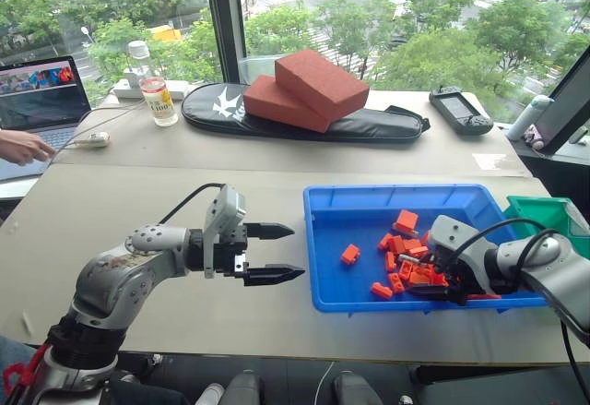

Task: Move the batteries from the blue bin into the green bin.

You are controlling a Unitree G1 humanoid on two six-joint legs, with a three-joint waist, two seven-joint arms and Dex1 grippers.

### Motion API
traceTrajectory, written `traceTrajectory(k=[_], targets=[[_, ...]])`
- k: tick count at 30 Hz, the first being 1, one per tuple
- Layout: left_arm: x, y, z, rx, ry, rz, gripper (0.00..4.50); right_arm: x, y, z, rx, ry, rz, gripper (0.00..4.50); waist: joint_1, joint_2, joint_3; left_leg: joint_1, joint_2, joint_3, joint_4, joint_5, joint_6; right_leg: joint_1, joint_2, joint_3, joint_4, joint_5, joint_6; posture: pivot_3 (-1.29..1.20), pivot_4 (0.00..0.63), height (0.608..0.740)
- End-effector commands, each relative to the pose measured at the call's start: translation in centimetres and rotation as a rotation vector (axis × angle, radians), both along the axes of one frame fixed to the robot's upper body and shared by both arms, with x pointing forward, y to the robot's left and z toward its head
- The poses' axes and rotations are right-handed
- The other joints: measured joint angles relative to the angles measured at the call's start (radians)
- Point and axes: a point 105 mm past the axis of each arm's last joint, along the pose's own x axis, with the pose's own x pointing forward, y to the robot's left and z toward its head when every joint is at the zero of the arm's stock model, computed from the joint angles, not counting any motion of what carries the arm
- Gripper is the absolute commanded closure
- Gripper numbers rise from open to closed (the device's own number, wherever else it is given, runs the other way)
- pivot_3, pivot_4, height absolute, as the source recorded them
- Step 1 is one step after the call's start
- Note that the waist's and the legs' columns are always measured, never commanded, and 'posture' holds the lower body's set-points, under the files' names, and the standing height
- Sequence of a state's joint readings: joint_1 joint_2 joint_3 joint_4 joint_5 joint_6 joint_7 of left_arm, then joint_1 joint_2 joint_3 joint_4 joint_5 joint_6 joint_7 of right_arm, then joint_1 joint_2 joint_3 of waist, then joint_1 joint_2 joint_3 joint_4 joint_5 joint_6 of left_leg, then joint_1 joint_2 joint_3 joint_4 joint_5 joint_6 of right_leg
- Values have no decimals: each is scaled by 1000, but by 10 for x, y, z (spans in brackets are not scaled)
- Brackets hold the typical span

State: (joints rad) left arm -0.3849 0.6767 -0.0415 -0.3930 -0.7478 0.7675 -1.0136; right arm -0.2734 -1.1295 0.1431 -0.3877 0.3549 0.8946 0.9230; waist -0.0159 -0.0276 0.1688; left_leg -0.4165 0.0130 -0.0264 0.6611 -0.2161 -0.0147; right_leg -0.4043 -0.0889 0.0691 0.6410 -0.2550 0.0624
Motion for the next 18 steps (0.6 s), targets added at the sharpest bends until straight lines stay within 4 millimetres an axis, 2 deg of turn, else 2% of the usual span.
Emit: traceTrajectory(k=[1, 8, 11, 18], targets=[[-3, 0, 6, -3, -38, -8, 0, 3, 2, 2, -9, -16, 24, 523, 0, 0, 0, 0, 0, 0, 0, 0, 0, 0, 0, 0, 0, 0, 0, 0, 150, 740], [-2, 1, 6, -1, -42, -4, 0, 7, 0, -7, -20, 4, 19, 523, -1, 0, 0, 0, 0, 0, 0, 0, 0, 0, 0, 0, 0, 0, 0, 0, 150, 740], [-2, 1, 6, 0, -42, -2, 0, 7, 0, -8, -21, 5, 21, 1203, -1, 0, 0, 0, 0, 0, 0, 0, 0, 0, 0, 0, 0, 0, 0, 0, 150, 740], [-2, 2, 6, 0, -42, -3, 0, 7, 1, -7, -22, 0, 23, 3493, -2, 0, 0, 1, 0, 0, 0, 0, 0, 0, 0, 0, 0, 0, 0, 0, 150, 740]])
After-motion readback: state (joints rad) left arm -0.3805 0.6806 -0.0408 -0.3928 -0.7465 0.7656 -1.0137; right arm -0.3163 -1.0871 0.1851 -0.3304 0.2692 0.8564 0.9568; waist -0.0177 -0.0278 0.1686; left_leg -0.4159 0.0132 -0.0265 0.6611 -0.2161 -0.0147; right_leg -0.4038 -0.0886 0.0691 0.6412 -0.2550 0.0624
